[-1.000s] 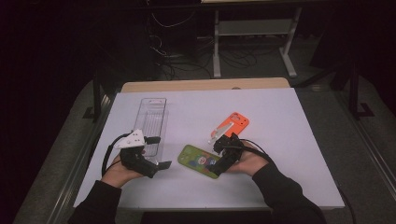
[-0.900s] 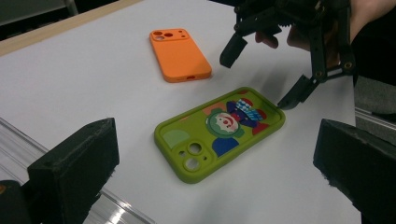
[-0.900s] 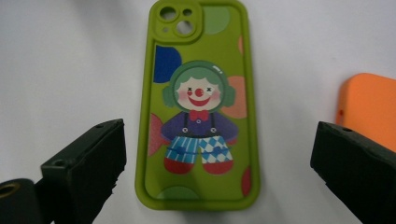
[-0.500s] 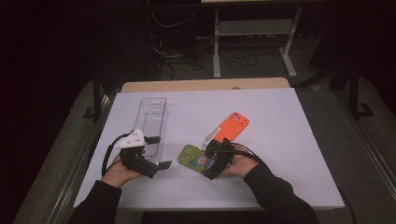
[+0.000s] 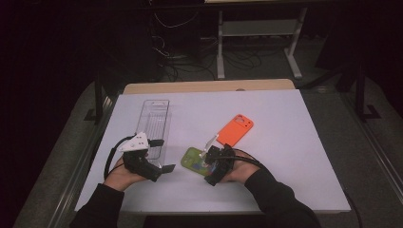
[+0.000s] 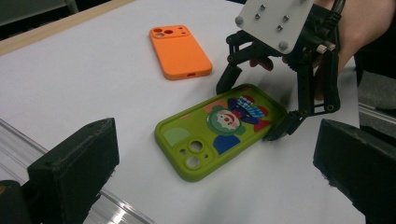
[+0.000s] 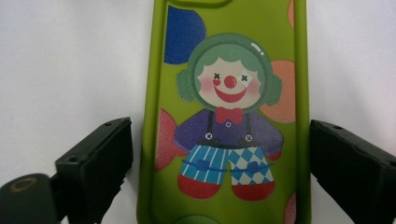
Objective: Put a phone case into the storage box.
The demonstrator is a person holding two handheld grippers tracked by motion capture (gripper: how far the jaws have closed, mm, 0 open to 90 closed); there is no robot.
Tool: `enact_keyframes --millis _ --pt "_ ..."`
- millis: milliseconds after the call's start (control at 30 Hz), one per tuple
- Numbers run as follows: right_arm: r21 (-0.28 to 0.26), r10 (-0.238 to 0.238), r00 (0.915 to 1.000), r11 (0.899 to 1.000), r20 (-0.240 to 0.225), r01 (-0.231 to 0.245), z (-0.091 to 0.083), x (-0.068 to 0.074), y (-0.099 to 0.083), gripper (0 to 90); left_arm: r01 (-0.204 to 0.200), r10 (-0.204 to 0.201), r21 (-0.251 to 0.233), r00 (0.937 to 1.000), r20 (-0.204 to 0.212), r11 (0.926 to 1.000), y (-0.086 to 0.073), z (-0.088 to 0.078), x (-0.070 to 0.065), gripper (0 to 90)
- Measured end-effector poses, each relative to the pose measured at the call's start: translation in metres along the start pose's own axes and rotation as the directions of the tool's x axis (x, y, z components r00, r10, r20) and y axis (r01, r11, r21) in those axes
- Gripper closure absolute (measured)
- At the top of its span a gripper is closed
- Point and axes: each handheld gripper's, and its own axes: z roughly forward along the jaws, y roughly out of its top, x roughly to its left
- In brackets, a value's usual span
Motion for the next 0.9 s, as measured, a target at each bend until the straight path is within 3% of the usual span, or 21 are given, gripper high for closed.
enact_keyframes --millis 667,800,900 --pt "0.002 0.05 0.9984 0.999 -0.028 -0.05 -0.001 -0.0019 -0.0017 15.0 -0.003 0.003 0.008 0.9999 -0.012 1.0 -0.001 0.0011 0.0001 0.0" --pt "-0.006 0.053 0.9982 0.999 -0.027 -0.053 -0.002 -0.0041 -0.0029 15.2 -0.038 0.039 0.038 0.9991 -0.019 0.9986 -0.0009 0.0001 0.0026 0.0" --pt "-0.021 0.049 0.9982 0.999 -0.036 -0.049 -0.0061 -0.0063 -0.0045 15.2 -0.03 0.031 0.043 0.9993 -0.02 0.9986 -0.0009 0.0009 0.003 0.0"
